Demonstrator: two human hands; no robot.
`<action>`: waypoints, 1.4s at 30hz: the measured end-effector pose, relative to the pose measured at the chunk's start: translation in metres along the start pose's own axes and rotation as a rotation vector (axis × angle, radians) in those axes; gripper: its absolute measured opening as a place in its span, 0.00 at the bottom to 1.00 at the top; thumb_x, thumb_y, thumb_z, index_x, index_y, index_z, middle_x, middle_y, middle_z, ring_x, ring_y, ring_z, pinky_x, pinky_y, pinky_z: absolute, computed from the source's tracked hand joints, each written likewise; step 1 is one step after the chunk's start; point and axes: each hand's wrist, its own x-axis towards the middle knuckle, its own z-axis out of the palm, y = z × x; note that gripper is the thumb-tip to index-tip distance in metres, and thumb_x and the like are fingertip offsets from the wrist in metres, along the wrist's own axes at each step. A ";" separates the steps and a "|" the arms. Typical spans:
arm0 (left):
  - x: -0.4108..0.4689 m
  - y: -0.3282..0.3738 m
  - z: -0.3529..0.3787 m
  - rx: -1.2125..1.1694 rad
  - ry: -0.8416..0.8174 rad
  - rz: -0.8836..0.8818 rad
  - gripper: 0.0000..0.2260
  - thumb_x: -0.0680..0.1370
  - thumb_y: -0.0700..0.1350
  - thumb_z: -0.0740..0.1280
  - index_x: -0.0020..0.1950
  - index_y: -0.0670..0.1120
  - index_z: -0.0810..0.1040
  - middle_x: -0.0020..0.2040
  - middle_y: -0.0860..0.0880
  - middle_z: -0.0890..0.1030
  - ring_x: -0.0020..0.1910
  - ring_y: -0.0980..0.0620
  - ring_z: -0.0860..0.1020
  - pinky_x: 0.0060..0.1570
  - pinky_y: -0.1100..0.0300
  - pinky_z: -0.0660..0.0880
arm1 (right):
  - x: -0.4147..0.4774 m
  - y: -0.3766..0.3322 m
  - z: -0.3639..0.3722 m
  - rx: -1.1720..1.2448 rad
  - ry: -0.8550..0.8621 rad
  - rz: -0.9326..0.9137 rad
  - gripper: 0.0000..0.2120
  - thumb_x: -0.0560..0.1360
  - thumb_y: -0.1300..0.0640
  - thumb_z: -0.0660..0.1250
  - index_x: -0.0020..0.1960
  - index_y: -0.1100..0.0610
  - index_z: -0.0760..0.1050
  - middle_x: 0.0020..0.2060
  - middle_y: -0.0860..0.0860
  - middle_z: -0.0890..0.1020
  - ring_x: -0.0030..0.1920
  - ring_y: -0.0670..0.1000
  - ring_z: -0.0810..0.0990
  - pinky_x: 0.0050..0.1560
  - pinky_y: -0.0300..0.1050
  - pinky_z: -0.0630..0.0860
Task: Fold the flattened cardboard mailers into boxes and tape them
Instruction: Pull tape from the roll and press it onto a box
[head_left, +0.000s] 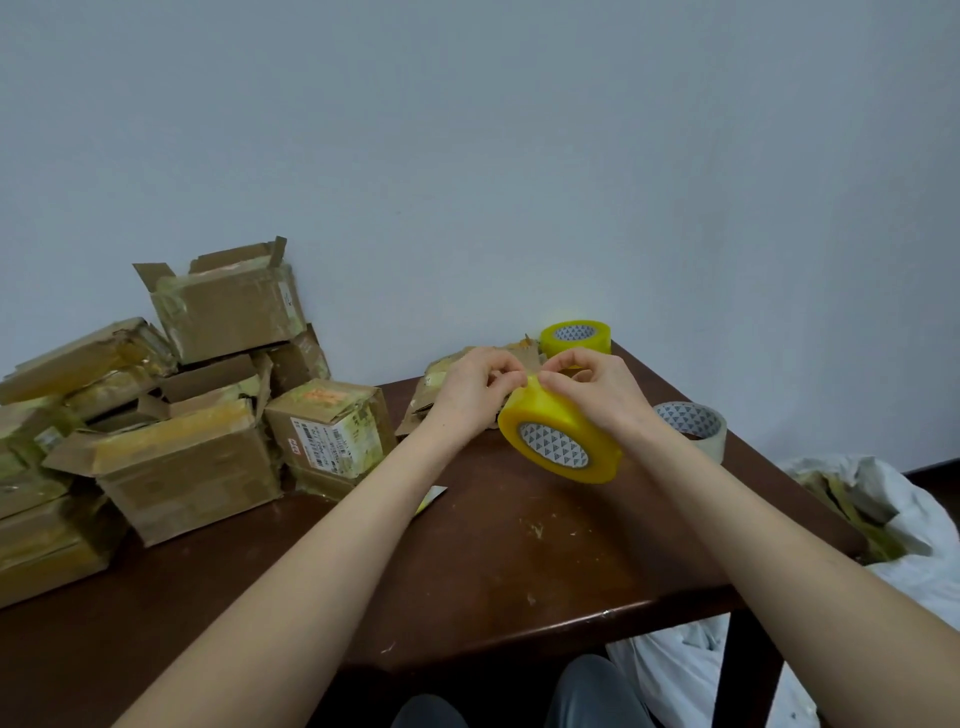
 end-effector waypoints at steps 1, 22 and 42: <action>0.001 0.000 0.000 -0.033 -0.010 -0.025 0.09 0.78 0.44 0.66 0.38 0.51 0.77 0.49 0.49 0.76 0.42 0.53 0.75 0.43 0.61 0.70 | 0.000 0.000 -0.001 -0.003 0.004 0.000 0.03 0.74 0.48 0.69 0.45 0.46 0.79 0.42 0.49 0.80 0.46 0.51 0.79 0.49 0.51 0.77; 0.006 0.010 -0.010 0.053 -0.046 -0.080 0.10 0.72 0.42 0.73 0.53 0.47 0.84 0.46 0.50 0.84 0.43 0.57 0.78 0.51 0.60 0.76 | 0.003 0.010 0.003 -0.103 0.075 0.081 0.02 0.76 0.45 0.64 0.46 0.40 0.76 0.49 0.46 0.79 0.51 0.51 0.77 0.48 0.48 0.75; -0.024 -0.078 -0.088 0.505 0.296 -0.059 0.14 0.82 0.42 0.55 0.61 0.46 0.78 0.60 0.47 0.76 0.61 0.49 0.72 0.56 0.58 0.68 | -0.016 -0.001 0.058 -0.778 -0.210 -0.061 0.11 0.77 0.41 0.63 0.55 0.44 0.79 0.56 0.49 0.76 0.60 0.54 0.75 0.53 0.48 0.73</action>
